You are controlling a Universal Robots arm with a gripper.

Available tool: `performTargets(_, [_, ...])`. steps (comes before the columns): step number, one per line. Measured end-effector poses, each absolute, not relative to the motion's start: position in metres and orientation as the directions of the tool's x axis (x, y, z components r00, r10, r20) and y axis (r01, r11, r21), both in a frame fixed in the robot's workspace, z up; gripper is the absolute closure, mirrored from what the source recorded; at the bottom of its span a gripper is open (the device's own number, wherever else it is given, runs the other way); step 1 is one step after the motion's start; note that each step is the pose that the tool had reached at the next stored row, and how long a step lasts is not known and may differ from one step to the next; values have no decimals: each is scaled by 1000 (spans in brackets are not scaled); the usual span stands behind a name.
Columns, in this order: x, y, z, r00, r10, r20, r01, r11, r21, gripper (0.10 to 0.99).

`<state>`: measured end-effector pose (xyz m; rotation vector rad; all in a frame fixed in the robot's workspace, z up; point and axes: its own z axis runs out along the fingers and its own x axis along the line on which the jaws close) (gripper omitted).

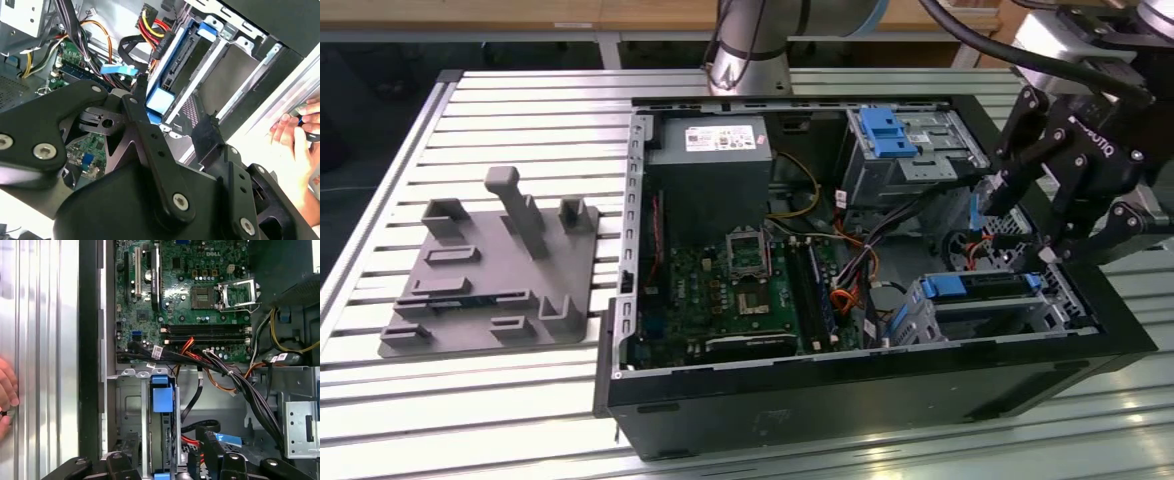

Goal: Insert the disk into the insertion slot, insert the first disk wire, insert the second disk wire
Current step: 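Insert the first disk wire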

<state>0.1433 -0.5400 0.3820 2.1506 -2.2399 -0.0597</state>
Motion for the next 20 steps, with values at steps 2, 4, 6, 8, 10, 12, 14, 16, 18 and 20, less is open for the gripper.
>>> performTargets(2, [143, -532, 381, -41, -999, 18, -998, 42, 51, 455])
performTargets(4, [144, -525, 380, -41, -998, 42, -998, 43, 50, 455])
performTargets(6, [145, -518, 379, -41, -997, 59, -998, 44, 49, 455])
performTargets(8, [148, -512, 378, -41, -997, 65, -998, 44, 49, 455])
performTargets(10, [154, -507, 378, -41, -997, 65, -998, 44, 49, 455])
performTargets(12, [161, -504, 377, -41, -997, 65, -998, 44, 49, 455])
performTargets(14, [169, -502, 376, -40, -997, 67, -998, 44, 49, 455])
performTargets(16, [174, -501, 375, -41, -996, 77, -998, 44, 48, 455])
performTargets(18, [176, -498, 374, -41, -995, 95, -998, 45, 47, 455])
performTargets(20, [176, -494, 373, -41, -992, 118, -998, 46, 46, 455])
